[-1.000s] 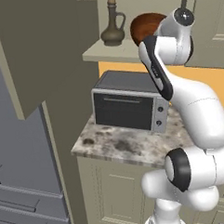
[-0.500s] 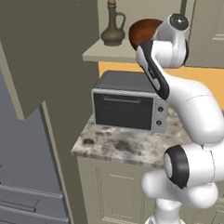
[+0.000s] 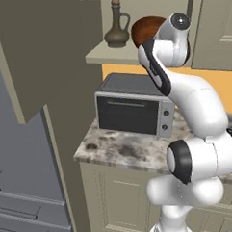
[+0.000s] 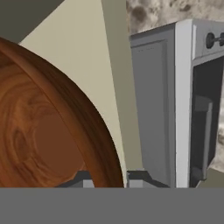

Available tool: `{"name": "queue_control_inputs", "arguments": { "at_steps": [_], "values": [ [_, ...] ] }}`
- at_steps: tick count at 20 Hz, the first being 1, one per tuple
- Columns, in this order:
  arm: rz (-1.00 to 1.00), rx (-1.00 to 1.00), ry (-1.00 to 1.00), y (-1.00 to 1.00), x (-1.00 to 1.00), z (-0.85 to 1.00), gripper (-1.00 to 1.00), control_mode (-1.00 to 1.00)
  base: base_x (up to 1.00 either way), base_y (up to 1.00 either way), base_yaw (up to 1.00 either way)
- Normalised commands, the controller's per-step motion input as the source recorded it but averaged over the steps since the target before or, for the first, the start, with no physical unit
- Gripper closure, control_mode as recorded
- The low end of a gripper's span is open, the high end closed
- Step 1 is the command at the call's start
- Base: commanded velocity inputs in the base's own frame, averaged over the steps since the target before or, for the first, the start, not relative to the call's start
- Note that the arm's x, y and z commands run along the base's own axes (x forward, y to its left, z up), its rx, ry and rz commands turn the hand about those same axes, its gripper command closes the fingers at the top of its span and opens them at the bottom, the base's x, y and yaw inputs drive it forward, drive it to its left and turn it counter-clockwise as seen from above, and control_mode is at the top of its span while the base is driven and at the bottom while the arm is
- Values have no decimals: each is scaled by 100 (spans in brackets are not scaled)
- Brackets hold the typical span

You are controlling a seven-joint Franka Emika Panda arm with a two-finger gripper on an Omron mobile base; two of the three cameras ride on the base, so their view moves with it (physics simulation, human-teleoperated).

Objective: Pick the mug and place it in the sink. Pick the bowl and place it in the open cabinet and then close the cabinet.

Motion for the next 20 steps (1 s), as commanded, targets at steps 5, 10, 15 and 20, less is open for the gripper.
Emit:
{"name": "queue_control_inputs", "arguments": {
  "at_steps": [5,10,15,20],
  "values": [
    [0,0,0,-4,26,-2,100,-100,0,0,0],
    [0,0,0,-10,28,-13,100,-100,0,0,0],
    [0,0,0,-15,32,-15,100,-100,0,0,0],
    [0,0,0,-13,16,-18,100,-100,0,0,0]
  ]
}}
